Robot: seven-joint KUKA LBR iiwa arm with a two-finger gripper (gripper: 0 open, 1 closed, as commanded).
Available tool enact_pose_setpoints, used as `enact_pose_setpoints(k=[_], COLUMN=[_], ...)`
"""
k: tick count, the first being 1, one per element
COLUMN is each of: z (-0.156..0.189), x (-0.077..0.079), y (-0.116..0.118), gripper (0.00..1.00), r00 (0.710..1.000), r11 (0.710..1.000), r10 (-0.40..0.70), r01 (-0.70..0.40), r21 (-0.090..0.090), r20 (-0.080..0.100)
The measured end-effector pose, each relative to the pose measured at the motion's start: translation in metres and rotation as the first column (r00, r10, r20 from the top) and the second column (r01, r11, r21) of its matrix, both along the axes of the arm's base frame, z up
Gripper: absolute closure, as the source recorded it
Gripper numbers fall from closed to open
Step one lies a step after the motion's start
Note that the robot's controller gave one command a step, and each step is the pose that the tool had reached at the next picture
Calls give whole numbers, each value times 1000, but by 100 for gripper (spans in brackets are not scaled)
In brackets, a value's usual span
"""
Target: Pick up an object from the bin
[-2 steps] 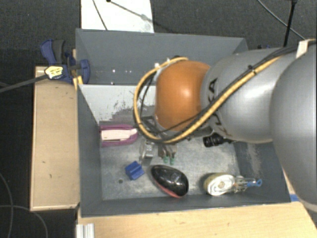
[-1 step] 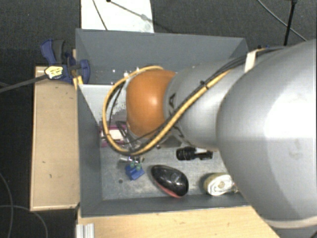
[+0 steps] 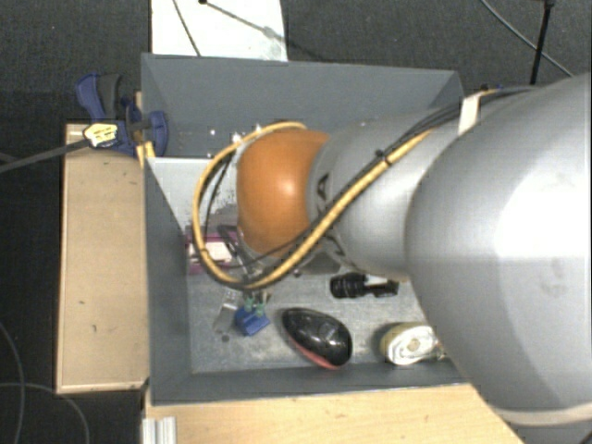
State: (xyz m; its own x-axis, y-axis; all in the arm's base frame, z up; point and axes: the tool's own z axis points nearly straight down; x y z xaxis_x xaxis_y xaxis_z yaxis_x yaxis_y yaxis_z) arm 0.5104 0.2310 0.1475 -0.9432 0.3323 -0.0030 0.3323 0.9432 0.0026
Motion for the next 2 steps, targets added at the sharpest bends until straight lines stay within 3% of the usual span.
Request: enact_pose_setpoints(k=[1,2], z=[-59,-28], x=[17,5], y=[-1,-41], gripper=[0,0], r00=[991,987], r11=[991,987], r10=[131,160], r01=[-131,-160], r21=[-2,-3], r20=[-6,-3])
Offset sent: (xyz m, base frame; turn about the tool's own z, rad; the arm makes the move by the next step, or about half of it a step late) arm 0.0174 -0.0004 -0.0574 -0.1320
